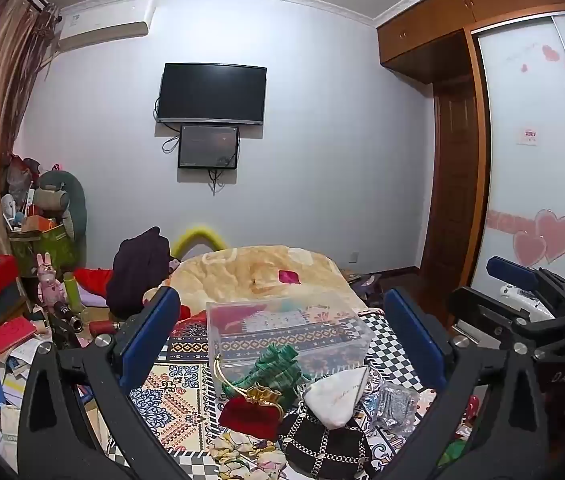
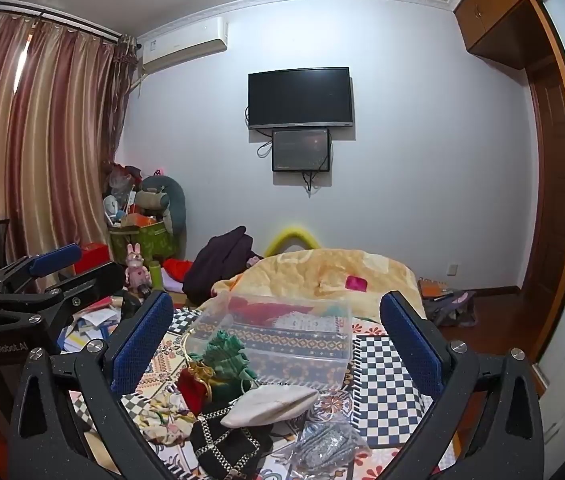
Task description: Organize soft objects
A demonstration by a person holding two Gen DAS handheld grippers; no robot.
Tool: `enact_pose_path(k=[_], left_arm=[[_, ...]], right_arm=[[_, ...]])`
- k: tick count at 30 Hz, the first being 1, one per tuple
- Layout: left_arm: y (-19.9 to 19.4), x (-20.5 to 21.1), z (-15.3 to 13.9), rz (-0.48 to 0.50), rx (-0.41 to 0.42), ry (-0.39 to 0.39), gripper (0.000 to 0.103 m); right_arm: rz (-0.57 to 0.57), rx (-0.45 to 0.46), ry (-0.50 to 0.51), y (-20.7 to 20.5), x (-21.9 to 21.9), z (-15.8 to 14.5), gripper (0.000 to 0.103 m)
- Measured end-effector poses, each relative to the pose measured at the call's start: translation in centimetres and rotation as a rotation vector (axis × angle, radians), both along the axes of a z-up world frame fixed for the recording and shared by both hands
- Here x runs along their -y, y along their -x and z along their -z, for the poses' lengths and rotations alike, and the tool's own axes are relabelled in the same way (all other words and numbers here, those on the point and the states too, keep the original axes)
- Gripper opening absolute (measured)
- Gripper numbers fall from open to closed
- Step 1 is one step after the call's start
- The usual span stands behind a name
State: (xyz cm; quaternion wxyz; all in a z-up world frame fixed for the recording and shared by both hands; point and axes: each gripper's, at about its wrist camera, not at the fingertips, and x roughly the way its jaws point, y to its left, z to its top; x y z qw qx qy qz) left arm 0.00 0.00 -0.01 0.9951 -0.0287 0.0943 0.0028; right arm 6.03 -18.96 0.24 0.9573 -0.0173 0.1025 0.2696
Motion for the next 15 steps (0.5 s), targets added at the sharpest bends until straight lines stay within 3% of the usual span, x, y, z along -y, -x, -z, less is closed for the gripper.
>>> enact_pose_path(k=[15], left_arm=[[-0.02,0.05,0.1,-0.002,0.002,-0.001,0.103]], right_arm=[[0.002,0.002,-0.008,-0.09,0.19,0.0,0.103]])
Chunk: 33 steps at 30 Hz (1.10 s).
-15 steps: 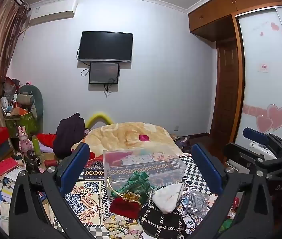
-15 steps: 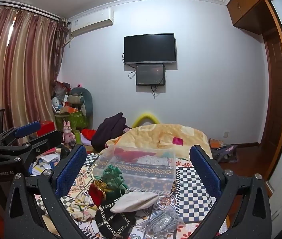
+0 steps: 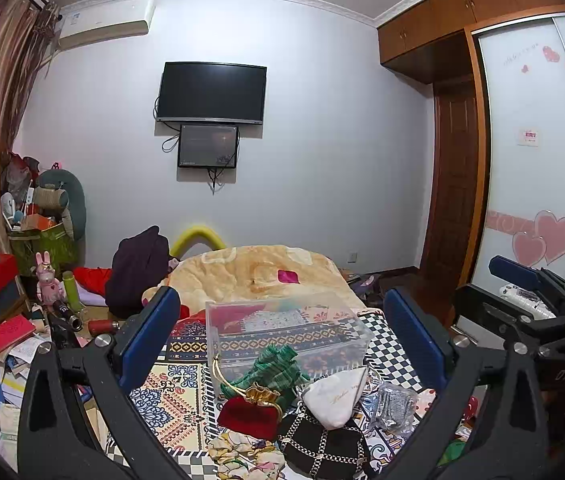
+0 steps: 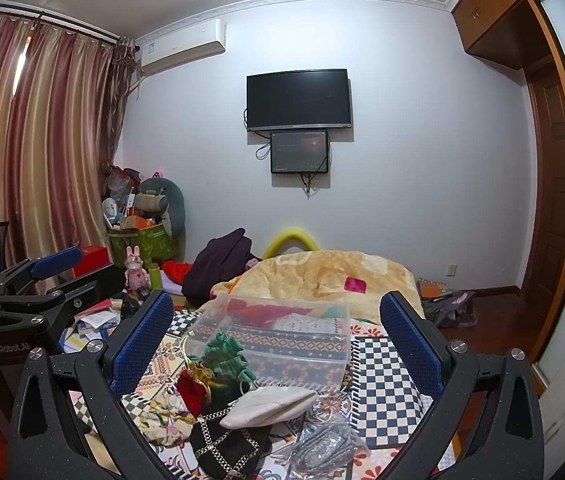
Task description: Organize soft objects
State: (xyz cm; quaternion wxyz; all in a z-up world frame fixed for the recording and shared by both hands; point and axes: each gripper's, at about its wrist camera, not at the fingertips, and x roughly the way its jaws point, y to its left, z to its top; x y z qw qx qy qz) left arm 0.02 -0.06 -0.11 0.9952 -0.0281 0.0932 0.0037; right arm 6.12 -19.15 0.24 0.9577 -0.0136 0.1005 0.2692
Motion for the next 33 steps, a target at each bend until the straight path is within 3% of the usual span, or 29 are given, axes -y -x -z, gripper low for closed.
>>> enact_pose_path(k=[24,33], left_arm=[[-0.4,0.1,0.5,-0.001,-0.007,-0.013,0.103],[-1.6,0.0,1.9,-0.003,-0.061,-0.025,0.103]], right_arm=[[-0.002,0.003,-0.002,0.3,0.0,-0.1,0.103],[0.001,-0.038,0.009,-1.0,0.0,1.3,0.103]])
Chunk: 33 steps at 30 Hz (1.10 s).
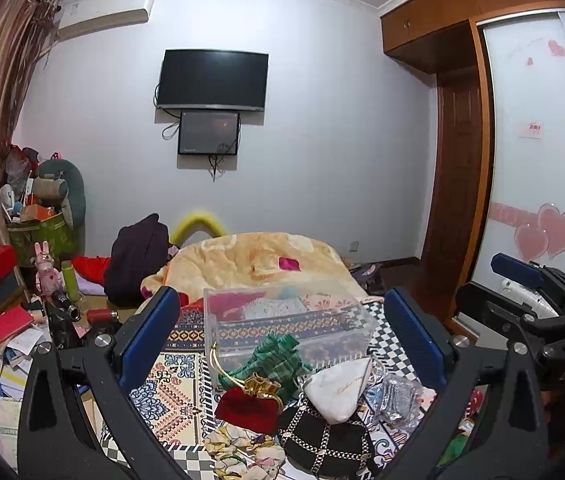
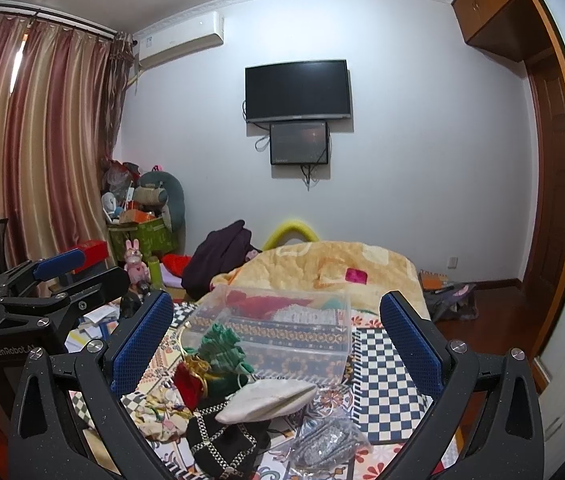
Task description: Organize soft objects
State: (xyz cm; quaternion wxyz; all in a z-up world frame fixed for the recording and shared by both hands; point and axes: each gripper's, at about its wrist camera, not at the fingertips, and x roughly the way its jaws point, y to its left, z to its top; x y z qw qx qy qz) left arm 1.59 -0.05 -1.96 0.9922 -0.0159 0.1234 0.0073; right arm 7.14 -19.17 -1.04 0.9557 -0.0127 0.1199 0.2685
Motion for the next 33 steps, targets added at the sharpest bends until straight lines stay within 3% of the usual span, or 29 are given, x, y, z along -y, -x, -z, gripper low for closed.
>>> enact_pose_path(k=[13,21,29,31,33], left_arm=[[-6.0,-0.9,6.9,0.005,-0.203,-0.022,0.103],[-9.0,-2.7,9.7,0.001,-0.293,0.075,0.103],[-12.1,-3.3,10.6,0.011,-0.327,0.115,0.081],[-12.7,-3.4,11.2,0.025,-0.351,0.134,0.07],[-13.0,-3.6,11.6,0.032,-0.367,0.138,0.066]], right_arm=[[0.008,-0.239,0.049,-5.5,-0.4,6.3,0.103],[-0.009,-0.386,0.081,-7.9,-0.8,10.1,0.103],[-0.077,-0.512,0.038,-9.7,-1.8,12.2,0.103],[-0.088,-0.526,0.024,-9.8,-1.9,12.5,0.098],[-0.1,-0.536,0.022,-9.9,-2.2,12.6,0.093]])
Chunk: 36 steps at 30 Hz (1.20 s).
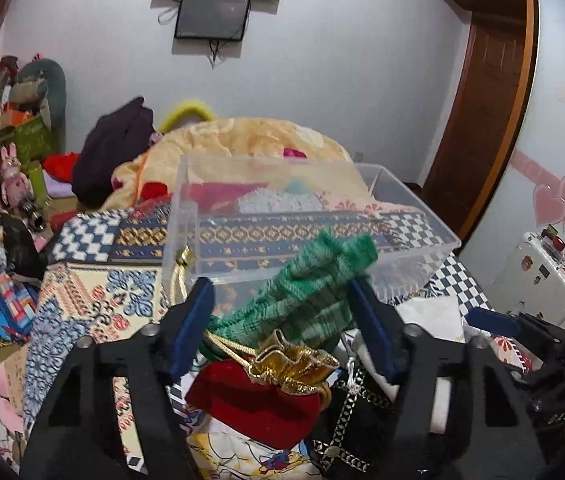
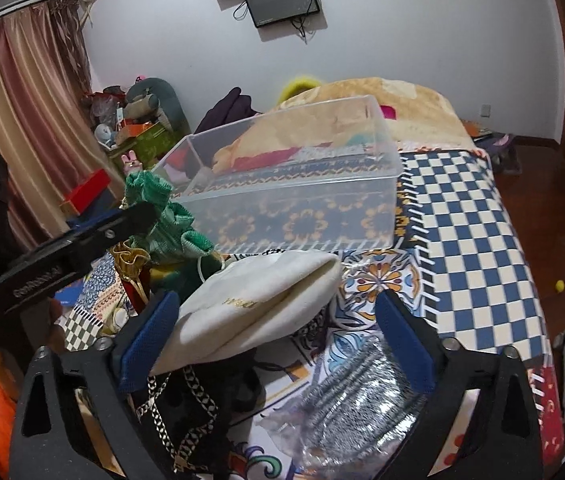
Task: Organize soft objects
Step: 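Grasp the green knit glove with the left gripper while the right grasps the white cloth bag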
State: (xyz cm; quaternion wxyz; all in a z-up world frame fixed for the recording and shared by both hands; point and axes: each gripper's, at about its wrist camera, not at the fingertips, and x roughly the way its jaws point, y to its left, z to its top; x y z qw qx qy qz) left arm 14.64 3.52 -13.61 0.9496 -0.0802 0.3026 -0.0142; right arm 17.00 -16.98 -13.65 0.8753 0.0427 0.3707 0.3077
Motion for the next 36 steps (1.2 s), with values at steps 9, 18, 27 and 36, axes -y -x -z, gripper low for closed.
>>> enact_pose_path(k=[9,18,27,36], left_arm=[[-0.4,-0.2,1.1,0.038,-0.025,0.019,0.033],[0.7,0.1,0.4,0.041,-0.015,0.051,0.012],[2.2,-0.3,-2.2,0.044,0.061,0.047,0.006],[3.0,-1.1,-5.5,0.033,0.15,0.056,0.006]], right_arm=[[-0.049,-0.03,0.01,0.0,-1.4,1.1,0.051],[-0.042,0.019,0.022,0.1,-1.5,0.2,0.017],[-0.031,0.118,-0.002,1.2,-0.5,-2.8,0.011],[-0.005,0.209,-0.041,1.4,0.3,-5.5,0.011]])
